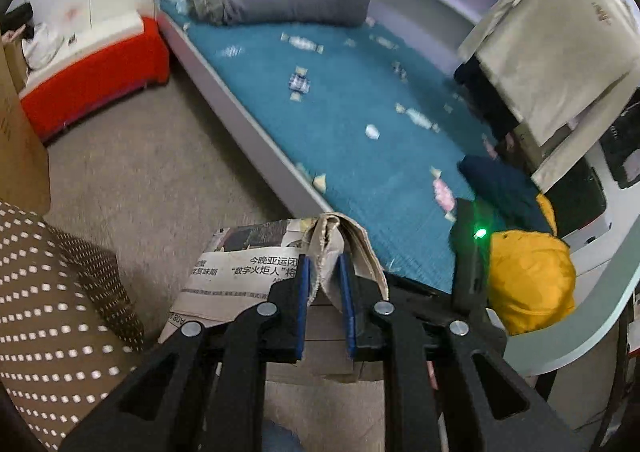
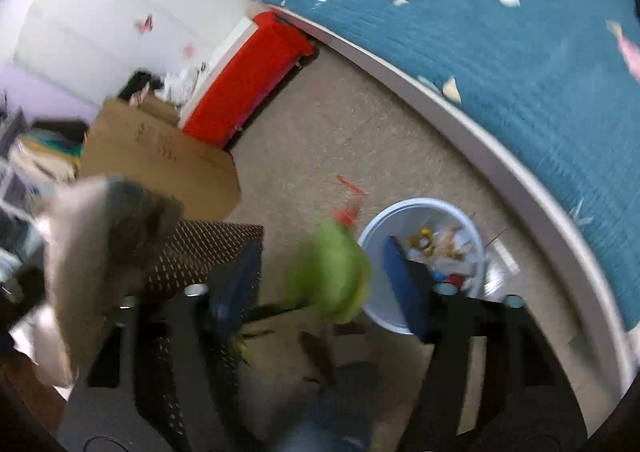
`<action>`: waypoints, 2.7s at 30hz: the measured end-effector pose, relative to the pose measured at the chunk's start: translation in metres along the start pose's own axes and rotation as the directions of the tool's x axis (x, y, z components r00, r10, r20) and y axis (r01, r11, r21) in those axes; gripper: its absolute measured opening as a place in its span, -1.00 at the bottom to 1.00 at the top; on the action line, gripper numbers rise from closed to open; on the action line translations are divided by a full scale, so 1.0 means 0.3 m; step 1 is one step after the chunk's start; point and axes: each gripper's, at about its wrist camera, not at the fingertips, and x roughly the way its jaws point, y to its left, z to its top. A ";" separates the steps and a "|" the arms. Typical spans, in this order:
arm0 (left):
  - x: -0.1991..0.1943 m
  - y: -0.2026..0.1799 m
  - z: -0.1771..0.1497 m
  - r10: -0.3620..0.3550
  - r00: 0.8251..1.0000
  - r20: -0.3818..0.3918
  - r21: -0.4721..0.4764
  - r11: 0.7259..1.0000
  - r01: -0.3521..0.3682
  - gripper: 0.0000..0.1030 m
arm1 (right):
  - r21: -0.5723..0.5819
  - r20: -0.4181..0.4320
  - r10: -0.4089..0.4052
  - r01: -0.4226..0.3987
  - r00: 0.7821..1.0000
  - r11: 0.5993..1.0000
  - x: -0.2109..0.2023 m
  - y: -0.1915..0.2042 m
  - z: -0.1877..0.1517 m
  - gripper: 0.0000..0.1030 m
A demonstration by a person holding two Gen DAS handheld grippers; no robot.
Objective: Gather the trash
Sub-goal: 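Carry both cloths to the wastebasket and open both grippers over it, then move both tools back over the table toward the remaining trash, then grasp the beige stocking with the left gripper while the right grasps the red wrapper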
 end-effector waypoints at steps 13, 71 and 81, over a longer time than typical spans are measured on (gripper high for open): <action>0.094 0.010 0.047 0.143 0.989 -0.040 0.018 0.990 -0.142 0.77 | 0.023 0.217 -0.076 0.073 0.973 0.997 -0.290 -0.018 -0.032 0.69; -1.039 0.622 -0.789 0.484 0.817 0.313 -0.375 0.853 -0.362 0.84 | -0.685 0.064 0.064 -0.003 0.996 0.728 -0.280 1.203 -0.659 0.88; -0.962 0.891 -0.855 0.499 0.842 0.205 -0.451 0.812 -0.372 0.84 | -0.728 -0.078 0.062 -0.099 0.995 0.678 -0.097 1.327 -0.786 0.88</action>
